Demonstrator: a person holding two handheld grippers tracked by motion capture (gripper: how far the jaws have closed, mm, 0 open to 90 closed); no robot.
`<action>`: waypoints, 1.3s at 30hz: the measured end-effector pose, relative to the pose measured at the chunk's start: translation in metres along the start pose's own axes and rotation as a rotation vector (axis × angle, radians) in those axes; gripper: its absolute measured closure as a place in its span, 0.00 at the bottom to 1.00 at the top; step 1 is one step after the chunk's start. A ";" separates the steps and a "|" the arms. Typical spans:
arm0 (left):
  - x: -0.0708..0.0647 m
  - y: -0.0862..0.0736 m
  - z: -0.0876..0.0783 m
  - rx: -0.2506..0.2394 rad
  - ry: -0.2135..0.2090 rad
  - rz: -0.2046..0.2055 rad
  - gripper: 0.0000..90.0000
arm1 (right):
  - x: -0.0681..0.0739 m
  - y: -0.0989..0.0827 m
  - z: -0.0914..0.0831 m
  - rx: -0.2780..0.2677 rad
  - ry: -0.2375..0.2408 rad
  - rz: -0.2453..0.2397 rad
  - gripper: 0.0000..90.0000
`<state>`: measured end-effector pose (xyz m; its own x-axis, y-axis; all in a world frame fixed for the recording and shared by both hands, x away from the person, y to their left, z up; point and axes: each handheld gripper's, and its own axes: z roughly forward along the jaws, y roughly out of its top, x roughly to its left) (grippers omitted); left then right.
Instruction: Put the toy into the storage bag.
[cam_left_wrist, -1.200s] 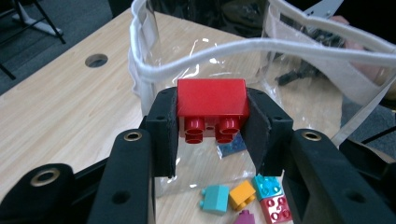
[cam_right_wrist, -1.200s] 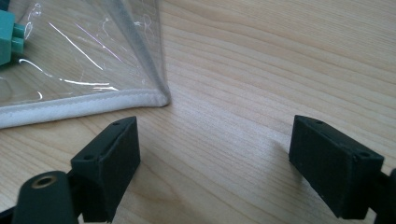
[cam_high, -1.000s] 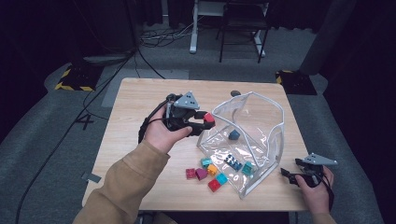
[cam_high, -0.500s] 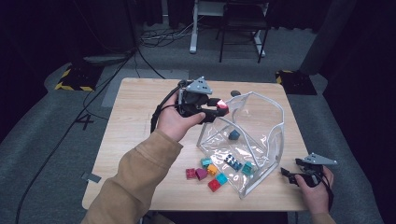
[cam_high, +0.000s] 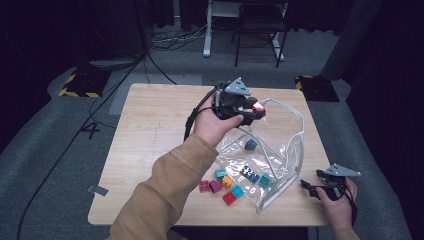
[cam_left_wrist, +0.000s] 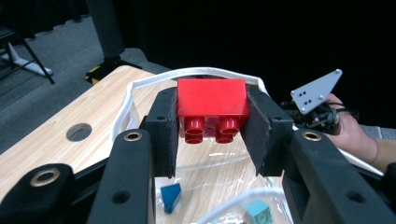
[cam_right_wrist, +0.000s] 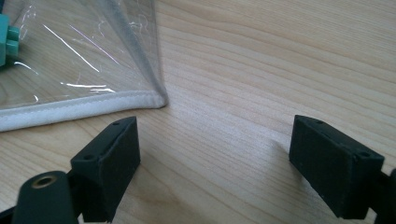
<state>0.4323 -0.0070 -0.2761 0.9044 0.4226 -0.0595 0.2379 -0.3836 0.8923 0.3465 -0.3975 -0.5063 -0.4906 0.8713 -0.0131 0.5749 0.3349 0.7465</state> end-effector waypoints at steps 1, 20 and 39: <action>0.000 0.000 0.000 0.000 0.000 0.000 0.65 | 0.000 0.000 0.000 0.000 0.000 0.000 0.18; -0.005 -0.004 0.072 0.022 -0.029 -0.018 0.65 | 0.000 0.000 0.000 0.001 0.006 -0.001 0.18; -0.009 -0.016 0.100 0.098 -0.018 -0.026 0.65 | -0.001 0.000 0.000 0.001 0.008 -0.002 0.18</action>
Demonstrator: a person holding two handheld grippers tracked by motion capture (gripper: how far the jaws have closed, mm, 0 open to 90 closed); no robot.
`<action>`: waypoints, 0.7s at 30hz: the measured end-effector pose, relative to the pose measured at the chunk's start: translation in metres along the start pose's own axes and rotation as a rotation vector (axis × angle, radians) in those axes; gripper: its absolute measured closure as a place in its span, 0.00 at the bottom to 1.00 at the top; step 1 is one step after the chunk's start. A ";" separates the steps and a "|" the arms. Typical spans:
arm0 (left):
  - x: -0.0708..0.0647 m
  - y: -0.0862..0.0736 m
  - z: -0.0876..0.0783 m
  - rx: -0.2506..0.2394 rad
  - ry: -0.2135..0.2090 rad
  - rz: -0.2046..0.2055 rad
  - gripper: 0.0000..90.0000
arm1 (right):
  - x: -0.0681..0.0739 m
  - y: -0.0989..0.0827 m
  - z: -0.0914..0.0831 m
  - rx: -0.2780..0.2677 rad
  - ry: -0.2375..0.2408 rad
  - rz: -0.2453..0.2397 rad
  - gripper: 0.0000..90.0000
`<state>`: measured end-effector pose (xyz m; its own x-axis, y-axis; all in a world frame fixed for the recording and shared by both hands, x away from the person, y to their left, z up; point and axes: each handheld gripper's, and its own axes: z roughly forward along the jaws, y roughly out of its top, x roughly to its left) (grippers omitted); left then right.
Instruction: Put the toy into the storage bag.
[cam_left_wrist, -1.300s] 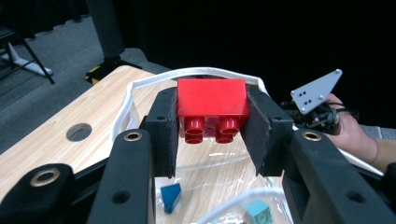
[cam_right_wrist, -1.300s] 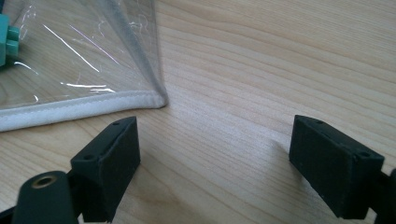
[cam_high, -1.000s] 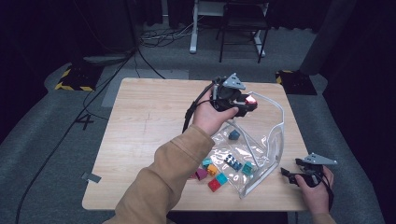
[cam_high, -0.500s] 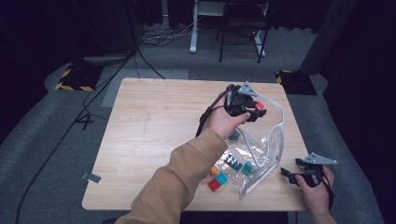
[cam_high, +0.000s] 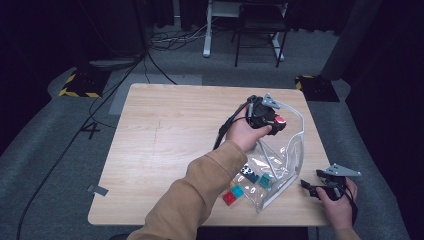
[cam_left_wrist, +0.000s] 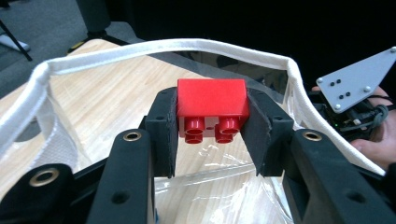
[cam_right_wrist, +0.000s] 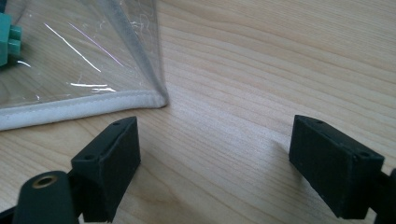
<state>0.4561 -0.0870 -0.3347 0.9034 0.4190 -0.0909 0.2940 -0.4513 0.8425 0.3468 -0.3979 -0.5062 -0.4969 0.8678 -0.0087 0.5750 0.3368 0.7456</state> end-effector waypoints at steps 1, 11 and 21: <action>0.000 0.000 0.001 0.002 0.005 0.001 0.63 | 0.000 0.000 0.000 0.000 0.000 0.000 0.18; -0.004 0.001 -0.009 -0.015 0.039 0.014 0.33 | 0.000 0.000 0.000 -0.001 0.001 0.001 0.19; -0.009 0.001 -0.041 -0.062 0.037 0.032 0.33 | 0.000 0.000 0.000 -0.001 0.002 0.000 0.19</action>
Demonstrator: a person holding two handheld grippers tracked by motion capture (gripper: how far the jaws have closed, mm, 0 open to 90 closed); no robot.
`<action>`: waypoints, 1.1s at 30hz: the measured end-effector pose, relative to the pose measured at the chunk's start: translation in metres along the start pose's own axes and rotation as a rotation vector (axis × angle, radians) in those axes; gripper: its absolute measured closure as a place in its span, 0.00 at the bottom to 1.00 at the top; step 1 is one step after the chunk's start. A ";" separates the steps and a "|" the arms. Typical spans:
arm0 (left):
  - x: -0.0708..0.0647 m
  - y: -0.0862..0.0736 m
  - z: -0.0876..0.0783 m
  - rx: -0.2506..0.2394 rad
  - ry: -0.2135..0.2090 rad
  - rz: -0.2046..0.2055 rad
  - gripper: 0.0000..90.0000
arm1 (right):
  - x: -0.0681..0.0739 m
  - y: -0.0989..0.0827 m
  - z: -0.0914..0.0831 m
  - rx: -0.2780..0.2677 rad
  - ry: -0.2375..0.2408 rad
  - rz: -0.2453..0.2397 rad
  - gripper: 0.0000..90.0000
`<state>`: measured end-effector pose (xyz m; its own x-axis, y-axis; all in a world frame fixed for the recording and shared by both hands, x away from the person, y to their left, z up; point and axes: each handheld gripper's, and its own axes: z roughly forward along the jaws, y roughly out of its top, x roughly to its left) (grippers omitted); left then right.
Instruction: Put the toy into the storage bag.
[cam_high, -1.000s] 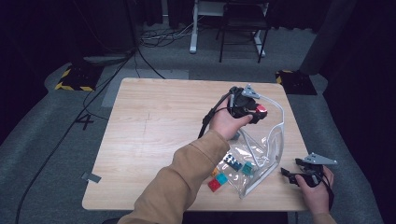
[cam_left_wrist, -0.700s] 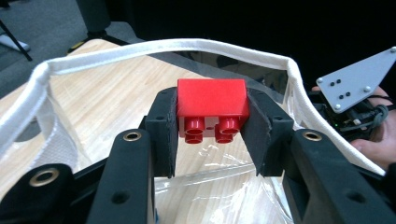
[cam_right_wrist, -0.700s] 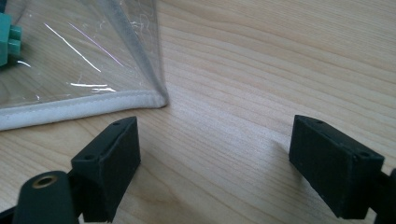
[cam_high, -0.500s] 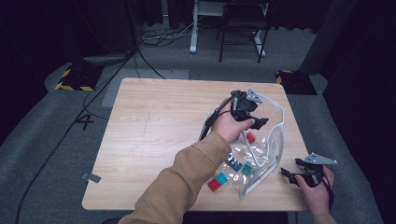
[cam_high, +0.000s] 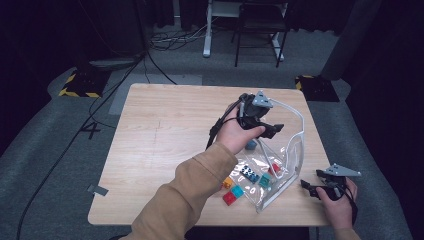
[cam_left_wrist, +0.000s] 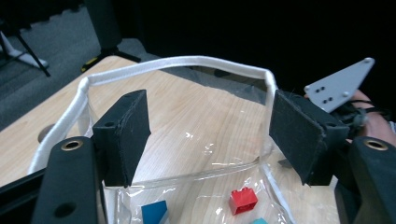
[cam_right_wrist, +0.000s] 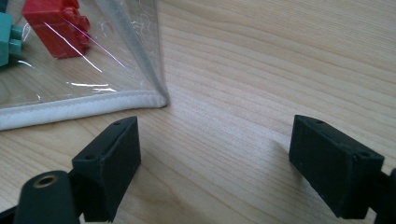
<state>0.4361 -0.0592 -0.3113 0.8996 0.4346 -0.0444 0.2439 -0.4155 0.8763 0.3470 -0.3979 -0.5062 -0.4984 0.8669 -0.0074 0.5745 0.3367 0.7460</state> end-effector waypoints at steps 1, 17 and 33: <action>-0.001 0.000 -0.004 -0.006 0.000 0.004 0.33 | 0.000 0.000 0.000 0.000 0.000 0.000 0.19; -0.012 -0.026 -0.077 -0.007 0.039 0.048 0.33 | 0.000 0.000 0.000 0.000 0.001 -0.006 0.19; -0.002 -0.092 -0.108 0.057 0.064 0.030 0.32 | 0.000 0.000 0.000 -0.001 0.001 -0.006 0.19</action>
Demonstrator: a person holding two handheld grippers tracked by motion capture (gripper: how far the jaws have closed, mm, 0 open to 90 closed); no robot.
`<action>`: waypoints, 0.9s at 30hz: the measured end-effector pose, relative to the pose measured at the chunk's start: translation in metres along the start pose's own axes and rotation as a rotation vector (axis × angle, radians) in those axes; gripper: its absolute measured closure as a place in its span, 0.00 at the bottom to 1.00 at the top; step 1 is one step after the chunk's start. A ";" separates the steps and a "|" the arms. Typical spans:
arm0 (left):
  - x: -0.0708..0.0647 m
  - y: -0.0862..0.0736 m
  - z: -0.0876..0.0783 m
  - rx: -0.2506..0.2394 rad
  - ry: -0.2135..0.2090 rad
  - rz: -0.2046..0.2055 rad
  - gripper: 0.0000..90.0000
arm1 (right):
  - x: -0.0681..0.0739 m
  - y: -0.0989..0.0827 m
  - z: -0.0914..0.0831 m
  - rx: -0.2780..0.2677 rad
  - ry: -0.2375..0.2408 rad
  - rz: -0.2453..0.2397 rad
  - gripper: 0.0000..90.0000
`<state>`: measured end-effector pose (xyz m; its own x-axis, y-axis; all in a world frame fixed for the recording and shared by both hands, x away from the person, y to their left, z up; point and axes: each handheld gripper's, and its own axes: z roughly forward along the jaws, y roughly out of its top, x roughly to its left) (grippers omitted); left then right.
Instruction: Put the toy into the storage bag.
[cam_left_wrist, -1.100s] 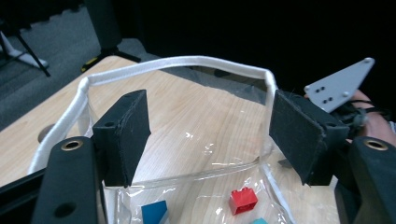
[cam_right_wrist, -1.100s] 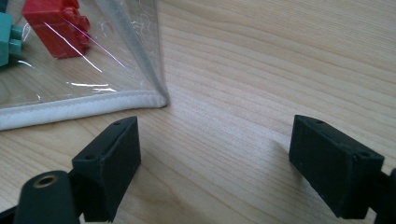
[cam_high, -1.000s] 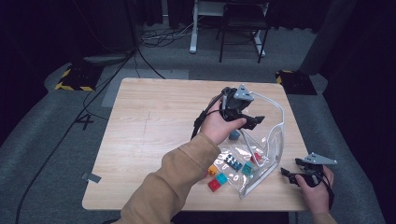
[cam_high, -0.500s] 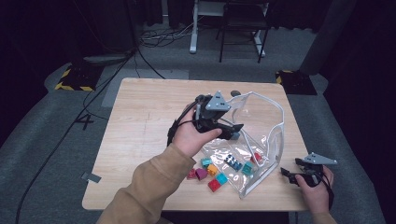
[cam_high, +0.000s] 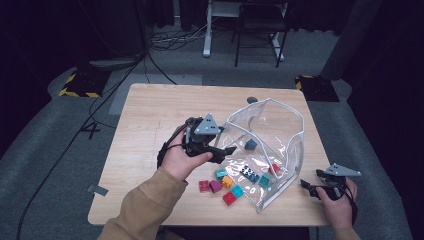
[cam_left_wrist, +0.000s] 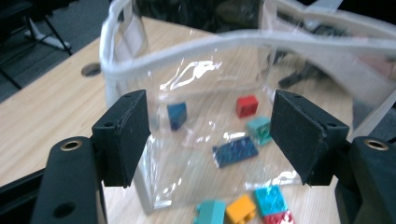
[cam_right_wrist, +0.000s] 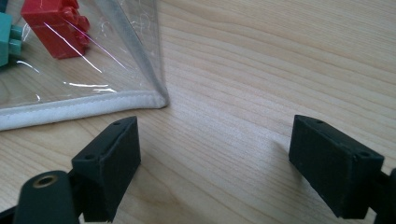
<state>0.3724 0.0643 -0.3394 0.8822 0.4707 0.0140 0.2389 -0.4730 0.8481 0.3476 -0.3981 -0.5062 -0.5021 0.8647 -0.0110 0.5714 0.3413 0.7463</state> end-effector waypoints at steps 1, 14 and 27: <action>0.001 -0.004 0.000 0.001 -0.004 -0.006 0.32 | 0.000 0.000 0.000 0.000 0.000 0.000 0.18; 0.003 -0.068 0.011 0.042 -0.058 -0.039 0.33 | 0.000 0.000 0.000 0.000 -0.001 0.000 0.18; 0.000 -0.119 0.027 0.099 -0.079 -0.091 0.33 | 0.000 0.000 0.000 0.000 -0.002 0.000 0.18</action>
<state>0.3551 0.1004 -0.4551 0.8832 0.4570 -0.1052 0.3547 -0.5044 0.7872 0.3476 -0.3981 -0.5062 -0.5013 0.8652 -0.0122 0.5714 0.3416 0.7461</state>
